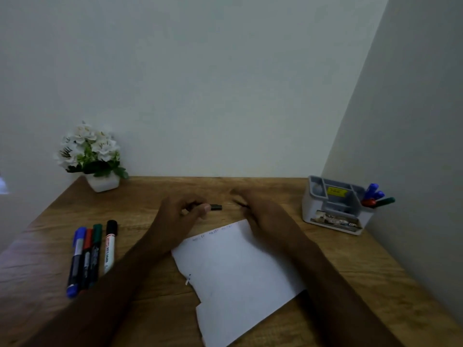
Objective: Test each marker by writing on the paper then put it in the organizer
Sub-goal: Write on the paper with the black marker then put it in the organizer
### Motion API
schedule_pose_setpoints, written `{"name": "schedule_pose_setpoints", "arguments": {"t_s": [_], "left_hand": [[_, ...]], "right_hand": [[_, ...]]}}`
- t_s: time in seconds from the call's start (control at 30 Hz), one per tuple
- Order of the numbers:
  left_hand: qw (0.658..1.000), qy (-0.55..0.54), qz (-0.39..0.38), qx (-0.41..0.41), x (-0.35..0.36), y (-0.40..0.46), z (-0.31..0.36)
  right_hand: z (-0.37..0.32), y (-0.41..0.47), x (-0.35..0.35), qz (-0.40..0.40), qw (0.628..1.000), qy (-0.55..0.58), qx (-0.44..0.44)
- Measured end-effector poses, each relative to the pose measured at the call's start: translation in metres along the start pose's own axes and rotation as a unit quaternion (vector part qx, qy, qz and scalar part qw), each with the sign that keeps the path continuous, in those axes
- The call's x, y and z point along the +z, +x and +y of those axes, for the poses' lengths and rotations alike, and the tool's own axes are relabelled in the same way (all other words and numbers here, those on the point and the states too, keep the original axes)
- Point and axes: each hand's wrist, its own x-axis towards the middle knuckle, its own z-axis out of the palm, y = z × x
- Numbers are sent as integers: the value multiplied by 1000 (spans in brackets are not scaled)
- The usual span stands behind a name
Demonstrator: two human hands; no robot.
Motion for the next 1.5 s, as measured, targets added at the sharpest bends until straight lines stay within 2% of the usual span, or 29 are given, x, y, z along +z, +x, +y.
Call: {"name": "schedule_pose_setpoints", "arguments": {"t_s": [0.07, 0.1, 0.13, 0.2, 0.23, 0.27, 0.33, 0.43, 0.47, 0.57, 0.77, 0.9, 1.5], "left_hand": [[999, 21, 16, -22, -1, -2, -5], [999, 35, 9, -23, 0, -3, -7], [998, 53, -4, -20, 2, -5, -10], [994, 95, -46, -18, 7, -7, -17], [991, 117, -65, -20, 8, -7, -21], [987, 136, -81, -23, 9, -7, -25], [981, 160, -101, -30, 10, -7, -31], [973, 191, -124, -29, 10, -7, -32], [968, 205, -139, -28, 10, -7, -31], [960, 208, -176, -61, 10, -8, -28], [959, 187, -196, -79, 8, -7, -34], [956, 195, -202, -79, 9, -6, -33], [958, 184, -205, -80, 9, -4, -34]], "right_hand": [[10, -1, -5, 49, 991, 127, 3], [12, -3, -7, 73, 974, 215, 26], [11, -3, -8, 88, 938, 329, 59], [5, -3, -10, 78, 827, 546, 113], [4, -2, -10, 61, 784, 605, 126], [3, -3, -9, 52, 763, 631, 128], [0, -4, -6, 61, 783, 609, 113], [-6, -12, 5, 84, 881, 442, 147], [-8, -14, 9, 73, 893, 411, 168], [-12, -13, 17, 49, 894, 397, 203], [-11, -16, 11, 0, 933, 315, 175], [-8, -1, 13, 25, 933, 291, 211], [3, 1, 29, 22, 940, 292, 177]]}}
